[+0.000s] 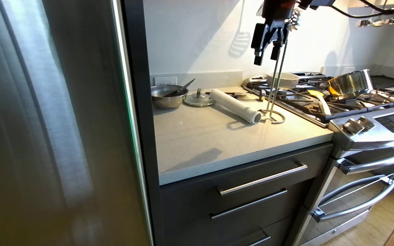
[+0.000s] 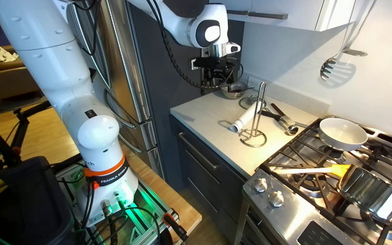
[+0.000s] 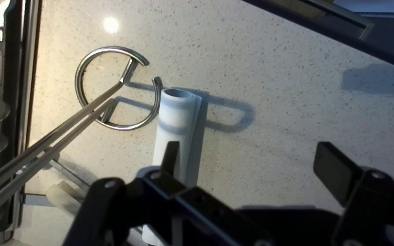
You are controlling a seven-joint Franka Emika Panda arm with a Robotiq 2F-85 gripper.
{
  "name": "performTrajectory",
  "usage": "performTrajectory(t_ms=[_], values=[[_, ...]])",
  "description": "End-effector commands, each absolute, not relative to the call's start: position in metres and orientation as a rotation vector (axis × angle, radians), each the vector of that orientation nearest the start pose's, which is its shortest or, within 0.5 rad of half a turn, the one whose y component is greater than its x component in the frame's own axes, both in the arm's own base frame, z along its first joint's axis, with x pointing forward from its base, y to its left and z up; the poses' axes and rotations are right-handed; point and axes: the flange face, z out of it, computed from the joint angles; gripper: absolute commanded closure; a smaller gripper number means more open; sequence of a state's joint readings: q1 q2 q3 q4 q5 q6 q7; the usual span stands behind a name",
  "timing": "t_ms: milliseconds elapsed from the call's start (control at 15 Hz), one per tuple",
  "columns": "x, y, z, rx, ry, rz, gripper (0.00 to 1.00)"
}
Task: Remove the paper towel from the stand and put it upright on the cupboard
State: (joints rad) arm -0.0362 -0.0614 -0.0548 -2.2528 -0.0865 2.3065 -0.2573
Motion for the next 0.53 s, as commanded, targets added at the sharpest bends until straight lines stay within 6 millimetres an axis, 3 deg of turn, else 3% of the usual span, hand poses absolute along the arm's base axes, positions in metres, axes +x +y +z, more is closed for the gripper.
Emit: performTrajectory(t_ms=[0, 267, 467], values=[[0.522, -0.049, 0.402, -3.201, -0.355, -0.164, 0.0], [0.522, -0.048, 0.405, -3.201, -0.357, -0.174, 0.0], [0.547, -0.065, 0.385, -3.189, -0.204, -0.295, 0.0]])
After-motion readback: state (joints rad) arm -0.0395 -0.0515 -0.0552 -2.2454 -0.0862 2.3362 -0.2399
